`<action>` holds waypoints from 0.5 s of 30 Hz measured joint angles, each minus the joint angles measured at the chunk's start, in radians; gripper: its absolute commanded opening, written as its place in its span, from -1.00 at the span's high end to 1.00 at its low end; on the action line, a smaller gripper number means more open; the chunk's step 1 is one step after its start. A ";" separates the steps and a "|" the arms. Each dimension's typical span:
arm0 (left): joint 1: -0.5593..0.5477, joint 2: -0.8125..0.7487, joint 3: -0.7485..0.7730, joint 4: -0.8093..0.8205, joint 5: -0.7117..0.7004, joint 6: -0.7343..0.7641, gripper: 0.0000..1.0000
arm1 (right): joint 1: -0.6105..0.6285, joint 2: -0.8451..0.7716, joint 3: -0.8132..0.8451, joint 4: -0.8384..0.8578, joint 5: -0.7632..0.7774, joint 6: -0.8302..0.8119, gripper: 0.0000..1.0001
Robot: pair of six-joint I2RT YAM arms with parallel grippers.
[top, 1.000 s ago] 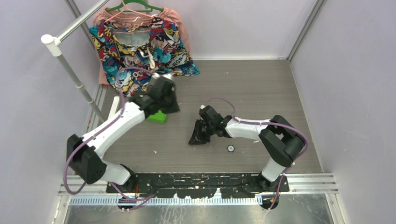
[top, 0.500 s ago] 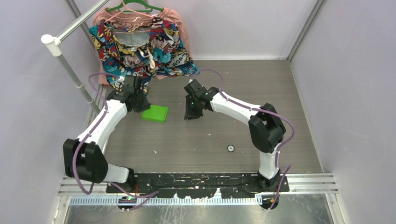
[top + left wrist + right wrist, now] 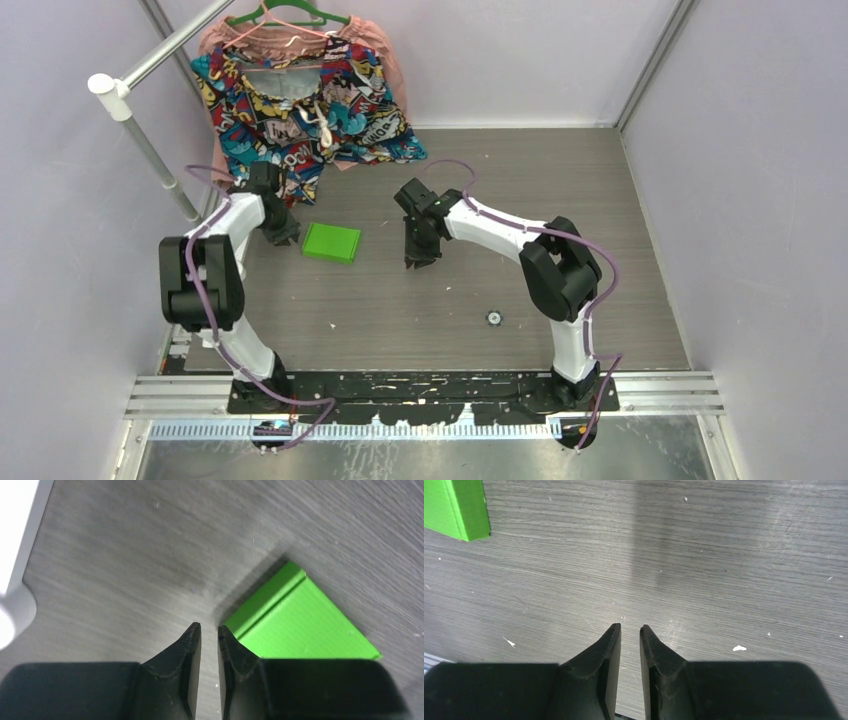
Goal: Fold the paper box
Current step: Move the paper box to the center of the board.
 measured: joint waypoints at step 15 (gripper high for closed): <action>-0.020 0.265 0.187 0.042 0.021 0.105 0.73 | -0.080 0.055 0.000 0.000 -0.019 -0.021 0.45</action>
